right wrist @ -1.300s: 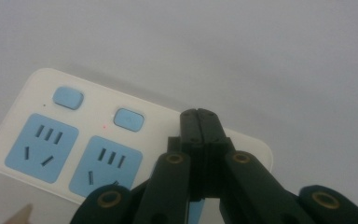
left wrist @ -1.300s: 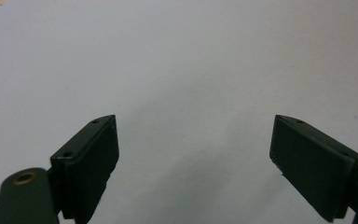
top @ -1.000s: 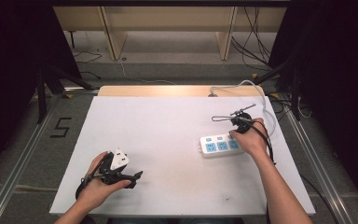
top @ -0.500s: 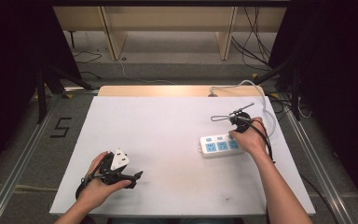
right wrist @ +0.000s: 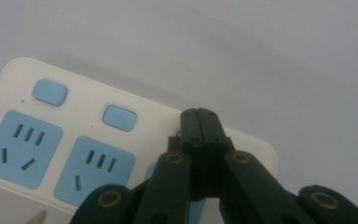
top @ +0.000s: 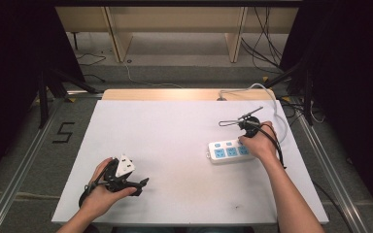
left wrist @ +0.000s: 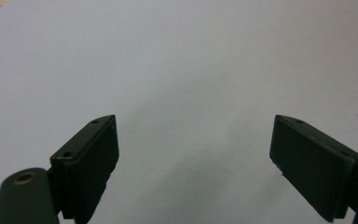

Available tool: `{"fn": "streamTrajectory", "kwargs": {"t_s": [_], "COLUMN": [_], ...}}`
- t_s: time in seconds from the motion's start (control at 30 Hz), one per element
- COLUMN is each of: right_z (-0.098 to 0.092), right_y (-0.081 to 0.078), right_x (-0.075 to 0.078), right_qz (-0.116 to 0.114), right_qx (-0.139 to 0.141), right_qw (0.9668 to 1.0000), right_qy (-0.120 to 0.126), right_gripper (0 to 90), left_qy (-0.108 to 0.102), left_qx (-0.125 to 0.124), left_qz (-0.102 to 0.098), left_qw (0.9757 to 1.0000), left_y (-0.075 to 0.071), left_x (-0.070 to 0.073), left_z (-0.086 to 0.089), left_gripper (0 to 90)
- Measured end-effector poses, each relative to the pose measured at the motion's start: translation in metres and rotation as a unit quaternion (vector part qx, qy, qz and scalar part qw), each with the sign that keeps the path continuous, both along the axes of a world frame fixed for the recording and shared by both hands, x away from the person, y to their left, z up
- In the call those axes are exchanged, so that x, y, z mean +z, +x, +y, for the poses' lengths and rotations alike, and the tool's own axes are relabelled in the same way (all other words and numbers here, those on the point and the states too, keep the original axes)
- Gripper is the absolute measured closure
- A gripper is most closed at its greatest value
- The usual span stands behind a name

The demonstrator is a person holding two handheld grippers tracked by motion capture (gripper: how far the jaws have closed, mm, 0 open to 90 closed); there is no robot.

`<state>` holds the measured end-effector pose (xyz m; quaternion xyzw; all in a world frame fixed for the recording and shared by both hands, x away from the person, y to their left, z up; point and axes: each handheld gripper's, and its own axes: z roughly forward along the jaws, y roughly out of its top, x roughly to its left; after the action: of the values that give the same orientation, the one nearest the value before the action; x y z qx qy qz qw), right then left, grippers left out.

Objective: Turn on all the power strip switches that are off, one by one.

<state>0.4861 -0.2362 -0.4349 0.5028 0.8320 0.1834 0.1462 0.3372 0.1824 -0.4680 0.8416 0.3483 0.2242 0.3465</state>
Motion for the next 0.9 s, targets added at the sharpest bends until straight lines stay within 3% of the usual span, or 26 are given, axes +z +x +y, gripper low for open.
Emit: {"fn": "streamTrajectory", "kwargs": {"t_s": [0.6, 0.9], "right_z": [-0.0001, 0.001], "right_y": [-0.0008, -0.0004], "right_x": [-0.0016, 0.0077], "right_qz": [-0.001, -0.01], "right_qx": [-0.008, -0.005], "right_qw": [1.0, 0.9999], "right_qy": [0.003, 0.011], "right_gripper": [90.0, 90.0], "left_qy": [0.0, -0.001], "left_qx": [0.0, -0.001], "left_qz": [0.0, 0.002], "left_qw": [1.0, 1.0], "left_y": [0.0, 0.001], "left_x": [-0.0003, -0.001], "left_z": [-0.0004, -0.0004], "left_gripper": [15.5, 15.5]}}
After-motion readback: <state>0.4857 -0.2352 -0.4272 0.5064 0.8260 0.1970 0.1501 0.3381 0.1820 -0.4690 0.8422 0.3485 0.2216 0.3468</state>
